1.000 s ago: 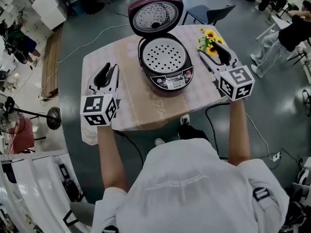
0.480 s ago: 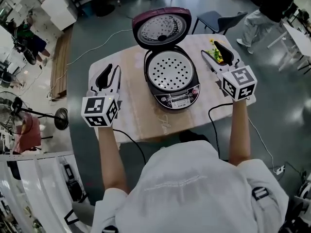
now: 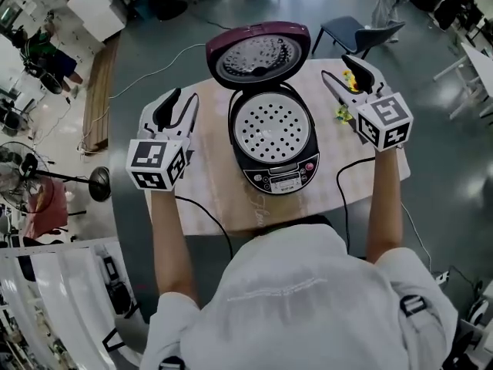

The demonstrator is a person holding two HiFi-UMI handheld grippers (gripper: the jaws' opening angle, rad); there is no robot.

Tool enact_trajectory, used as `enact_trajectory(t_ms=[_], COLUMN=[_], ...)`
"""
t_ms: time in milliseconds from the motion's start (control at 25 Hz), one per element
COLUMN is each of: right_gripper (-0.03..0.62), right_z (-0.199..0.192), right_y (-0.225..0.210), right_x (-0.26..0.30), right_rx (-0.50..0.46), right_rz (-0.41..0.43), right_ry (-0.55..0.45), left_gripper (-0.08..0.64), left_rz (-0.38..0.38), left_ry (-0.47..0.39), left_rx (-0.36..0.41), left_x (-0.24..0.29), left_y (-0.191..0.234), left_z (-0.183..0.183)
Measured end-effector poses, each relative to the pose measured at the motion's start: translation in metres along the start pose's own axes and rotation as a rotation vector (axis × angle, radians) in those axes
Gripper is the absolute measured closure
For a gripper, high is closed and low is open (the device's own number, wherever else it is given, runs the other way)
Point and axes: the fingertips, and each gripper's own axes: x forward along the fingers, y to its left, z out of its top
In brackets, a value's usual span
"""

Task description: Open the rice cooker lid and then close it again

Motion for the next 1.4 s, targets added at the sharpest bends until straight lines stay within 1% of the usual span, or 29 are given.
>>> enact_trajectory(t_ms=[240, 480, 640, 760, 880, 1040, 1200, 1400], right_gripper=[0.342, 0.342, 0.341, 0.333, 0.322, 0.321, 0.321, 0.324], right_z=[0.001, -0.002, -0.001, 0.000, -0.001, -0.001, -0.005, -0.006], right_y=[-0.010, -0.020, -0.024, -0.022, -0.019, -0.019, -0.017, -0.010], right_x=[0.026, 0.052, 0.071, 0.083, 0.093, 0.103, 0.109, 0.116], right_rx=[-0.011, 0.004, 0.000, -0.022, -0.043, -0.048, -0.045, -0.056], right_rz=[0.066, 0.122, 0.168, 0.222, 0.264, 0.288, 0.305, 0.340], right_ry=[0.026, 0.033, 0.019, 0.022, 0.028, 0.033, 0.036, 0.024], left_gripper=[0.394, 0.391, 0.356, 0.335, 0.324, 0.322, 0.320, 0.319], left_rz=[-0.019, -0.029, -0.072, -0.105, -0.123, -0.134, -0.167, -0.197], left_ry=[0.008, 0.035, 0.064, 0.091, 0.105, 0.101, 0.098, 0.101], left_rx=[0.004, 0.001, -0.004, -0.003, -0.005, -0.002, 0.009, 0.017], left_x=[0.033, 0.062, 0.079, 0.089, 0.098, 0.111, 0.124, 0.127], left_y=[0.004, 0.006, 0.004, 0.003, 0.004, 0.008, 0.006, 0.005], left_z=[0.011, 0.010, 0.008, 0.005, 0.004, 0.011, 0.016, 0.016])
